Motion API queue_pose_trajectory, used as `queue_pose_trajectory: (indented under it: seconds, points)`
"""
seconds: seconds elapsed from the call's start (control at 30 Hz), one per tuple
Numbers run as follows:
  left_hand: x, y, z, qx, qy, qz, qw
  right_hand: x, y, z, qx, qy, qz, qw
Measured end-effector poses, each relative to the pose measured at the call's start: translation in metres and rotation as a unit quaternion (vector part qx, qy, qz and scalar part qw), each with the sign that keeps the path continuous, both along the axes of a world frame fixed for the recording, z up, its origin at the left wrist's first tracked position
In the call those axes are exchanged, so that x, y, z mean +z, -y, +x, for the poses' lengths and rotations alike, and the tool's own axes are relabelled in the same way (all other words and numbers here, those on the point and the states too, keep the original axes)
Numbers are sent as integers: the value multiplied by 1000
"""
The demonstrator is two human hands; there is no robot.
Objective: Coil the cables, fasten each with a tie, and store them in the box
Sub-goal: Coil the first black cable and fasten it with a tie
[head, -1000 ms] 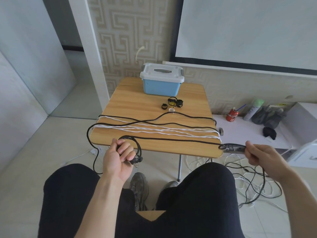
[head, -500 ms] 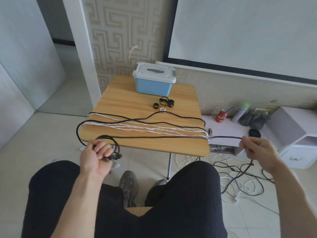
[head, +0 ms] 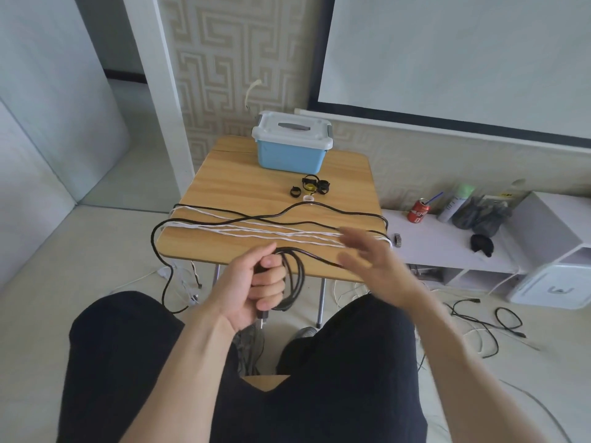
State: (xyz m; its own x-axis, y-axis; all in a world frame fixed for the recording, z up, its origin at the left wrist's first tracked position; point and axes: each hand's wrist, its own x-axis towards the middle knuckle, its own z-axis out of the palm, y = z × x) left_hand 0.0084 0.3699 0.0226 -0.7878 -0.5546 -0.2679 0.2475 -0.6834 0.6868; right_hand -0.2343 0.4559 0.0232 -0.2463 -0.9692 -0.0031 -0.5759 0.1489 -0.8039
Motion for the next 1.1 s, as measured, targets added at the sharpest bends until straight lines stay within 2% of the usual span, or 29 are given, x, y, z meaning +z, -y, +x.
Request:
queue_pose_trajectory:
  seconds: [0.07, 0.1, 0.2, 0.27, 0.33, 0.4, 0.47, 0.53, 0.63, 0.73, 0.83, 0.93, 0.97, 1.03, 1.1]
  points:
    - [8, -6, -4, -24, 3, -13, 1000, 0, 4, 38, 97, 35, 6, 995]
    - [11, -8, -3, -31, 3, -11, 999, -4, 6, 47, 109, 37, -11, 993]
    - [10, -6, 5, -44, -27, 24, 998, -9, 7, 54, 76, 56, -73, 993]
    - [5, -3, 10, -42, -103, 72, 991, -12, 3, 50, 41, 76, -93, 992]
    - [1, 0, 9, 20, -178, 121, 976, -18, -1, 43, 0, 75, -86, 993]
    - [1, 2, 4, 118, -198, 148, 962, -25, -5, 37, -40, 9, -27, 999]
    - [0, 2, -1, 205, -187, 140, 951, -36, -11, 32, -26, -133, 80, 987]
    - [-2, 2, -6, 262, -166, 122, 943, -46, -21, 36, 36, -239, 135, 961]
    - [-6, 6, -9, 324, -105, 96, 935, -54, -32, 57, 98, -265, 132, 950]
    - [-13, 7, -13, 361, -12, 3, 933, -50, -37, 85, 160, -261, 124, 944]
    - [-20, -1, -13, 290, 106, -142, 941, -26, -38, 102, 212, -200, 86, 953]
    - [-24, -12, -8, 104, 250, -273, 923, 2, -34, 103, 185, -131, -4, 974]
    - [-26, -15, -6, 32, 255, -282, 924, 10, -33, 101, 157, -108, -32, 981]
    - [-26, -22, -5, -95, 200, -243, 944, 21, -29, 91, 101, -69, -73, 990]
    - [-22, -26, -6, -159, 150, -184, 958, 26, -23, 79, 47, -44, -99, 993]
